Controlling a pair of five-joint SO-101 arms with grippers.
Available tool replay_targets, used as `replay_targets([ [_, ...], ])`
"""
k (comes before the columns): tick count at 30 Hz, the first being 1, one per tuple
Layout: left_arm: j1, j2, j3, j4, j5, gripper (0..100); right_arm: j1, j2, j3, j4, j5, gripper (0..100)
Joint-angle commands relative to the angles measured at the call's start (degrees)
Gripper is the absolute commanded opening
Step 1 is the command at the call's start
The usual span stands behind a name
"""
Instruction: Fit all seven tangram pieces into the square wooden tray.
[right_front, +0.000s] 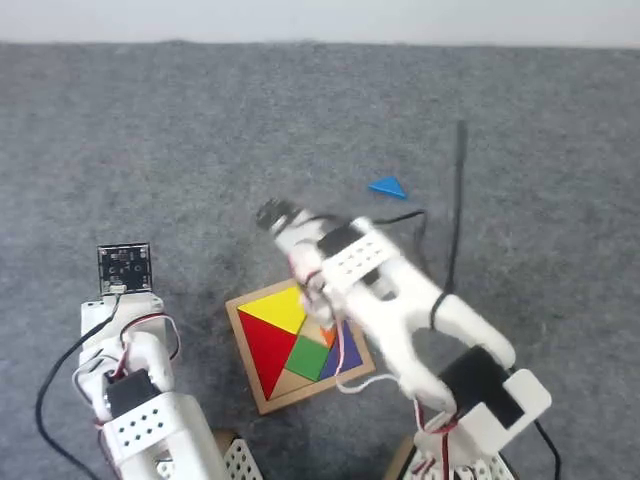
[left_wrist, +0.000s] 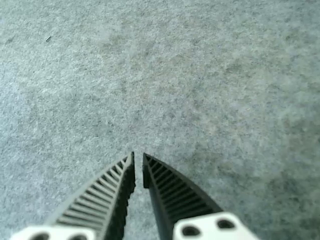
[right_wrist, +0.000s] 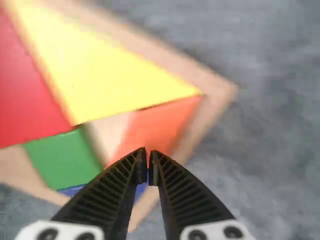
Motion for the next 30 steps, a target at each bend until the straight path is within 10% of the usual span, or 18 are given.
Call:
replay_targets([
  [1,0.44,-0.97,-0.48,0.18,-0.7,3,-3.74,-3.38,0.0,-1.89,1.41,0.8],
  [10,0.44,-0.97,-0.48,0.18,-0.7,3,20.7,-4.26,-16.44,-3.21,10.02,2.3],
  [16,0.44,-0.97,-0.48,0.18,-1.14,3,24.57,7.96,-32.26,-4.09,12.84,22.0],
  [30,0.44,-0.97,-0.48,0.26,-1.41,3,25.36,54.99,-93.27,13.05,-14.33,29.3],
])
